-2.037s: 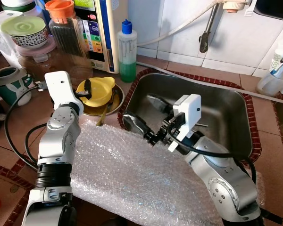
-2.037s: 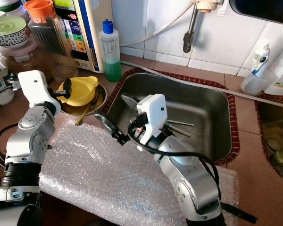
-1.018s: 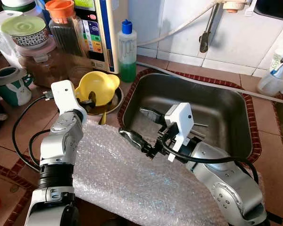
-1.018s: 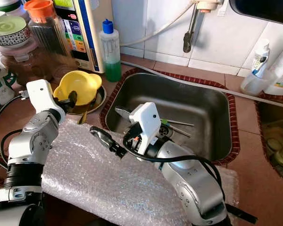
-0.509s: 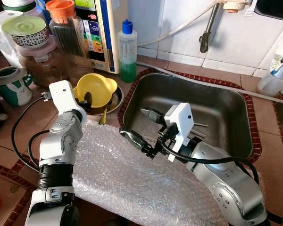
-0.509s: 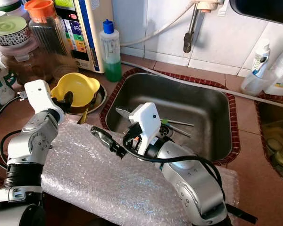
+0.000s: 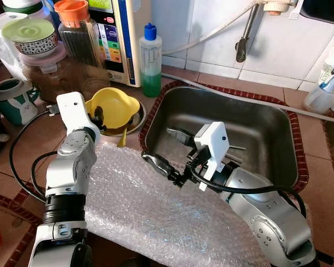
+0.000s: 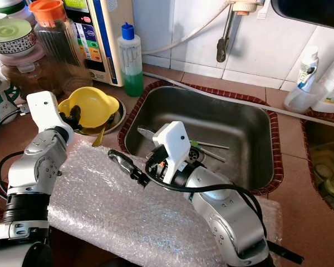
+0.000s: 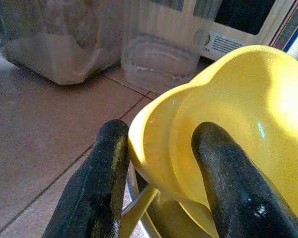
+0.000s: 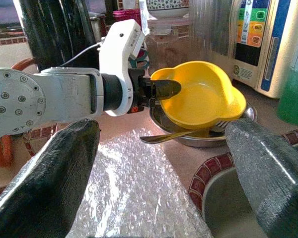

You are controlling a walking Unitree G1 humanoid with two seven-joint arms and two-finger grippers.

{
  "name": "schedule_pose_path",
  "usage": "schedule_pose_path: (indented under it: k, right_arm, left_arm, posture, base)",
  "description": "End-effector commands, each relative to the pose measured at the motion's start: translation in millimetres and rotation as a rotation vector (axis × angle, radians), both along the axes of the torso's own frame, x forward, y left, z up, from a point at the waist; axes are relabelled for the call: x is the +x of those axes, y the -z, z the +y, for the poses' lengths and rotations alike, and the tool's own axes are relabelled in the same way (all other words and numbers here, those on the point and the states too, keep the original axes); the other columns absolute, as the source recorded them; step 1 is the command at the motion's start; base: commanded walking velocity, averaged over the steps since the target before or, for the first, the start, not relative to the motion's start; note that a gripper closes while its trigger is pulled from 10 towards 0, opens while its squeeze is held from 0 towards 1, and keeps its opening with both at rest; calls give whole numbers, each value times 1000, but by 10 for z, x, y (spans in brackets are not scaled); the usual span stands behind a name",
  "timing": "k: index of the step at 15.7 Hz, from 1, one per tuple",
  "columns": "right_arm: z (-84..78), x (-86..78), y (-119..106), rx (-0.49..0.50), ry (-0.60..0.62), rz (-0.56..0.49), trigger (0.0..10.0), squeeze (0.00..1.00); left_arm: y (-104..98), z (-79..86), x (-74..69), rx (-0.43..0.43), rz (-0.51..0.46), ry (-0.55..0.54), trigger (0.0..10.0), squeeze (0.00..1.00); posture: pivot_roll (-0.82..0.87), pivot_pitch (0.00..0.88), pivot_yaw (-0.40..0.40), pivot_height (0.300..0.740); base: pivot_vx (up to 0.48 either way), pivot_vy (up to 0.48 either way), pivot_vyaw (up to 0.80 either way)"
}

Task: Kitchen organization

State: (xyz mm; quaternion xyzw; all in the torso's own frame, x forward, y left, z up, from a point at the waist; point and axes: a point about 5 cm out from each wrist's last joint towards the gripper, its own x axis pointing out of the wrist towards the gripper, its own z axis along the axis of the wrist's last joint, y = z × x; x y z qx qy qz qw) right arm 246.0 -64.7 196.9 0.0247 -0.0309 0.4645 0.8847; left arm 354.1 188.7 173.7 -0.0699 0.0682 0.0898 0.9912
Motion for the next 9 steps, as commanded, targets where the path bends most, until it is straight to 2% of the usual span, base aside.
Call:
schedule_pose_path:
  k: [1, 4, 9]
  right_arm:
    - [2, -21, -17, -5, -9, -10, 10000, 0]
    - [-20, 16, -28, -14, -6, -16, 10000, 0]
    - [-21, 32, -27, -18, -3, -21, 10000, 0]
  left_arm:
    - [-10, 28, -18, 37, -3, -17, 10000, 0]
    - [-22, 54, -23, 79, -10, -42, 10000, 0]
    - [13, 146, -51, 100, 6, -86, 10000, 0]
  posture:
    - [-22, 112, 12, 740]
    - [-21, 107, 5, 740]
    - [-17, 102, 6, 740]
  base:
    - [0, 0, 0]
    - [0, 0, 0]
    - [0, 0, 0]
